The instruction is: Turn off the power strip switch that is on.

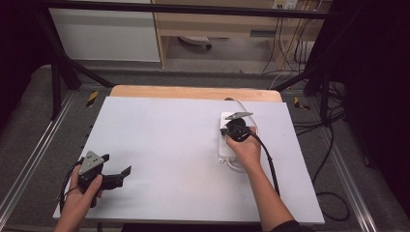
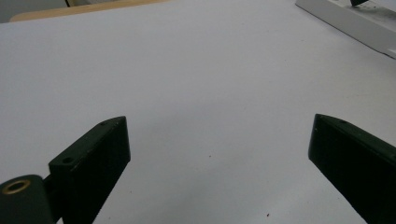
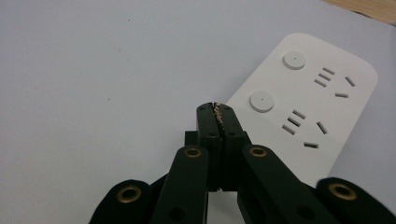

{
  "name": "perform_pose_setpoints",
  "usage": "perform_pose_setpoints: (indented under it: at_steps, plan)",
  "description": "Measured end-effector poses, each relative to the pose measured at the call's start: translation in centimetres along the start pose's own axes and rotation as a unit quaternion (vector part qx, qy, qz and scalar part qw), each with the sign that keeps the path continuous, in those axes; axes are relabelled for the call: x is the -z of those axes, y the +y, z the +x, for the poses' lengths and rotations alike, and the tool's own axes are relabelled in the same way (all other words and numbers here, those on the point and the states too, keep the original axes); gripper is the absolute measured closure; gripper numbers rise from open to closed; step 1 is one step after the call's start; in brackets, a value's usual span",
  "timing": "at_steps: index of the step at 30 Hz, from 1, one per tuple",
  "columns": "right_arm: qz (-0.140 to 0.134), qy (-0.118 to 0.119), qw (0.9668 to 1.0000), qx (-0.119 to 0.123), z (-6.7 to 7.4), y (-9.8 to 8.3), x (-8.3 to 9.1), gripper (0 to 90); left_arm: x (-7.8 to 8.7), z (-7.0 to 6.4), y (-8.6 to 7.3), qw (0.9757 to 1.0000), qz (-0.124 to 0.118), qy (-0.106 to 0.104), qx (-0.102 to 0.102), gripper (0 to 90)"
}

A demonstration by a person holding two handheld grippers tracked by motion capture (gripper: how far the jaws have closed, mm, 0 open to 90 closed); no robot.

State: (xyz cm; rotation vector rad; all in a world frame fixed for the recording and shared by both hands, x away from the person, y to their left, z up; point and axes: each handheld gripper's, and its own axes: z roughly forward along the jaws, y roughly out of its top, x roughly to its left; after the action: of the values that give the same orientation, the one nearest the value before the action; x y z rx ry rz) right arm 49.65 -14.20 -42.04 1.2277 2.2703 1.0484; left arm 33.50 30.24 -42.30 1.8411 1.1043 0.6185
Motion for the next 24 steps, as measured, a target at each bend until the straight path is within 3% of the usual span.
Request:
perform_pose_setpoints:
  at_steps: [24]
  plan:
    - [-0.018,0.005,0.9996,-0.019,-0.44,0.19,0.45,89.1,-0.03,0.05,-0.05,1.0000,0.002,-0.001,0.000,5.4]
